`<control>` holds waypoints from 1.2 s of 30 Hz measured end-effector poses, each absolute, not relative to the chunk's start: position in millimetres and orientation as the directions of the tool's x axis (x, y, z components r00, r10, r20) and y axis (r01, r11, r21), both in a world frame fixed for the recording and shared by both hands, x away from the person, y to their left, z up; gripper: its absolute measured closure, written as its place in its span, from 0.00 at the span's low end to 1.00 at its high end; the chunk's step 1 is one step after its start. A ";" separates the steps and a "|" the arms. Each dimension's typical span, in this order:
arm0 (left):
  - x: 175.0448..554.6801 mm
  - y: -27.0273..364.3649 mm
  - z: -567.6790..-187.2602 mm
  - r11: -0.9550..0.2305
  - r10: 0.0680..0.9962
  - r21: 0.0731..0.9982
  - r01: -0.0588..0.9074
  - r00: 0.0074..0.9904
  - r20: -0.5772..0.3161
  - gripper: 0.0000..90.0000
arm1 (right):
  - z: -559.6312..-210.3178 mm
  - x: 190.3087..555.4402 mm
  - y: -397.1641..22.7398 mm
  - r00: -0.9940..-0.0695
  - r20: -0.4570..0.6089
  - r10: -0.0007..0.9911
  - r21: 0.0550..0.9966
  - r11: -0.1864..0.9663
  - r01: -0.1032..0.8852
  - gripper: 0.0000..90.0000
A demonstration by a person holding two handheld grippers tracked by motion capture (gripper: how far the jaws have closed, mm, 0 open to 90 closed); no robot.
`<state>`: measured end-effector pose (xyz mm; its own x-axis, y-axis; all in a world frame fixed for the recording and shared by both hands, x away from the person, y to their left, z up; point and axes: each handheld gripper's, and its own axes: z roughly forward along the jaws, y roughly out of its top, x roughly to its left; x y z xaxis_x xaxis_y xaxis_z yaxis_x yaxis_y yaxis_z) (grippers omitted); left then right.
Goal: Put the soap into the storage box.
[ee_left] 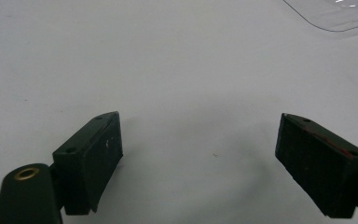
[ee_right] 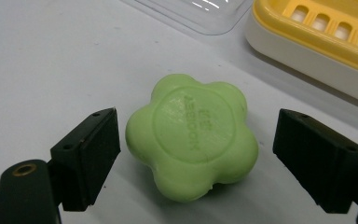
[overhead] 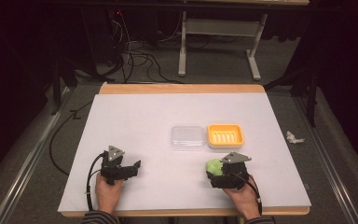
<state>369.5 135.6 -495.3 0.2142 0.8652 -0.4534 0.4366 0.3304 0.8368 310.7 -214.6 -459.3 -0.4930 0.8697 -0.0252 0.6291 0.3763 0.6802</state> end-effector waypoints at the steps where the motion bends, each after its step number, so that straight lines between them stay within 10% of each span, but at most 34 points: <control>1: 369.5 135.7 -495.4 0.329 0.866 0.839 0.435 0.215 -0.451 0.17 | -459.7 311.8 -214.1 -0.496 -0.030 0.868 0.676 0.383 0.630 0.17; 36: 369.9 135.8 -495.4 0.334 0.863 0.835 0.438 0.213 -0.457 0.17 | -463.6 336.7 -203.2 -0.578 -0.021 0.816 0.539 0.496 0.681 0.29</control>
<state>369.9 135.8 -495.4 0.2128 0.8635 -0.4573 0.4382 0.3340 0.8345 336.7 -203.2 -463.6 -0.5780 0.8158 -0.0208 0.6810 0.4962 0.5386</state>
